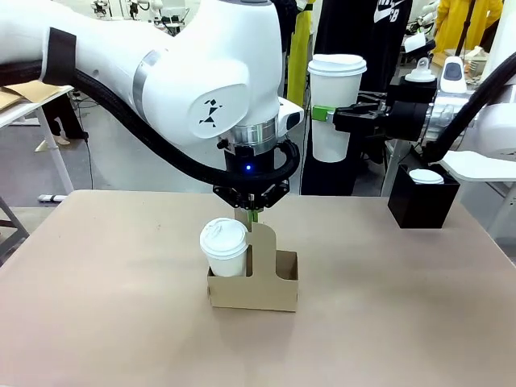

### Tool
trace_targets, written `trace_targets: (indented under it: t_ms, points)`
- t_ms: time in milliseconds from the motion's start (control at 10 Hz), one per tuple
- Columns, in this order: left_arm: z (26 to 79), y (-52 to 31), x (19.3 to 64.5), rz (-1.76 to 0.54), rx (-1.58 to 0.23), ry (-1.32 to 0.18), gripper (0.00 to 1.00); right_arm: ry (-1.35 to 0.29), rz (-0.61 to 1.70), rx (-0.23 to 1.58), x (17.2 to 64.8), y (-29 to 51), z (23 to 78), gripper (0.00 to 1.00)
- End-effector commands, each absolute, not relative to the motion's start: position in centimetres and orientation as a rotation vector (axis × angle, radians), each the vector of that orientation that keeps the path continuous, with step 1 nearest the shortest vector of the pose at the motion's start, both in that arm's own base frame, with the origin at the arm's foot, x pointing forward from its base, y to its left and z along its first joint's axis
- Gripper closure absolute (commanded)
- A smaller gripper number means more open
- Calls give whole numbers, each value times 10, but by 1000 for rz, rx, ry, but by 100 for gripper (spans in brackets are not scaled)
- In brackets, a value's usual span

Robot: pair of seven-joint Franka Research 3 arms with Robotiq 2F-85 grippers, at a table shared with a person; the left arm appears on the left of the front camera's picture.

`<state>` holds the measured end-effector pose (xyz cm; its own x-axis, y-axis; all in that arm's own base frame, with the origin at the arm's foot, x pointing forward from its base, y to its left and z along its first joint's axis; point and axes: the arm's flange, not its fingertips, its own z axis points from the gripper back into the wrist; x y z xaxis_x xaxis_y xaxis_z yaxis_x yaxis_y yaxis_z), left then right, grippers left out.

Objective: Pour a drink into a cup and package it in a carrier.
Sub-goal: Insert the held 600 ml Paper Cup into the Cup Carrier.

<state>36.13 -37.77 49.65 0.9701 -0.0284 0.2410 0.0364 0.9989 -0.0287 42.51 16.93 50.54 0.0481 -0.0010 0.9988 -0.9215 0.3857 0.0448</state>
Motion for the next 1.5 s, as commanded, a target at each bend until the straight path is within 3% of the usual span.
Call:
trace_targets:
  t_ms: [0,200,300,400,500,700,800,1000,1400]
  points:
    - [496,-372,359,-33,-30,-237,98,-1334,874,927,425,171,509,20]
    - [496,-372,359,-33,-30,-237,98,-1334,874,927,425,171,509,20]
    - [496,-377,362,-32,-33,-243,38,-1334,874,927,425,171,509,20]
    - [506,-370,359,-42,-58,-251,39,-1334,874,927,425,171,509,20]
    - [518,-363,354,-87,-102,-239,0,-1330,885,930,425,169,505,20]
    - [543,-341,343,-164,-150,-250,0,-1282,1040,1106,443,132,492,20]
    - [552,-325,338,-219,-173,-253,14,-1247,1092,1191,446,122,482,20]
    - [562,-281,337,-485,-296,-288,0,-1182,1206,1277,445,120,456,20]
    - [543,-239,324,-726,-367,-476,0,-1250,1225,1309,435,162,393,20]
